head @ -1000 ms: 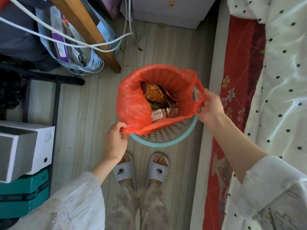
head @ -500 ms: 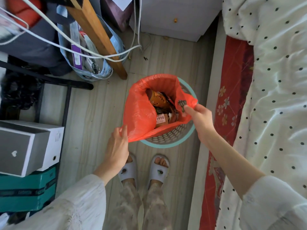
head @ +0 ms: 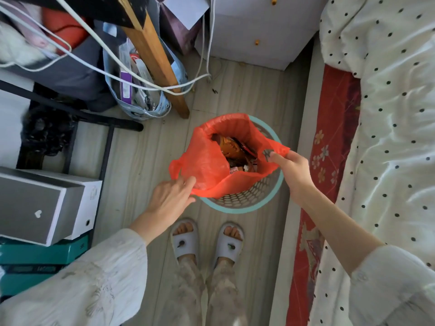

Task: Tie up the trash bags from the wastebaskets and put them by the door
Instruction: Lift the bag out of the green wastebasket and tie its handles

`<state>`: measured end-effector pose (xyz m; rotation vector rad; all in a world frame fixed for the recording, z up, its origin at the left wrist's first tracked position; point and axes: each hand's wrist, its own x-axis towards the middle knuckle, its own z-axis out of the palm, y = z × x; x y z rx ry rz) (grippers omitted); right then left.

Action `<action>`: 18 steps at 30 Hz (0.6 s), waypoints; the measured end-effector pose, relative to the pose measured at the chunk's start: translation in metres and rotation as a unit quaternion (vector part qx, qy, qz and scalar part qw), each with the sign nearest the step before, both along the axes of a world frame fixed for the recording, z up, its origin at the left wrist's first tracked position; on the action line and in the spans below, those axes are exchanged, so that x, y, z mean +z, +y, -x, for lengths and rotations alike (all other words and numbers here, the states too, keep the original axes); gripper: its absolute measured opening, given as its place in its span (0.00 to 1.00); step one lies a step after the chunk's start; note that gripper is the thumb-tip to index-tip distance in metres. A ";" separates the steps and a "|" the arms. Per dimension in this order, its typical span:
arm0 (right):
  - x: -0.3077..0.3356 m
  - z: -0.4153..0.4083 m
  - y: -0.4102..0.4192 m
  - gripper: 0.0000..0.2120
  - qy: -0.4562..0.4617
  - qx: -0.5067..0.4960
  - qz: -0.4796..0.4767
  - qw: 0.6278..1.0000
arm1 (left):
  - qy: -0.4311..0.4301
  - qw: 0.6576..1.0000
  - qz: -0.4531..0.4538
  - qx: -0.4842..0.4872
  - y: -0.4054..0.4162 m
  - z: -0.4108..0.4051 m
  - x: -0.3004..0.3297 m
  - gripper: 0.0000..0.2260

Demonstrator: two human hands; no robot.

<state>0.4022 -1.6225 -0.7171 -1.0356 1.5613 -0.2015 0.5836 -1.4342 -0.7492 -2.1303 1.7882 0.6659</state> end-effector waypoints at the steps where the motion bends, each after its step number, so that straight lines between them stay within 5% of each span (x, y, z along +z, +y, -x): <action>1: 0.003 -0.002 -0.001 0.07 -0.004 -0.002 0.000 1.000 | -0.031 1.000 0.000 -0.002 -0.004 -0.002 0.003 0.20; 10: 0.017 -0.001 -0.015 0.08 0.034 -0.023 0.023 0.999 | -0.159 0.979 0.107 -0.075 -0.034 -0.027 0.039 0.09; 18: 0.015 0.015 -0.002 0.07 0.019 -0.040 -0.049 0.998 | 0.030 0.992 0.094 0.074 -0.031 -0.025 0.053 0.13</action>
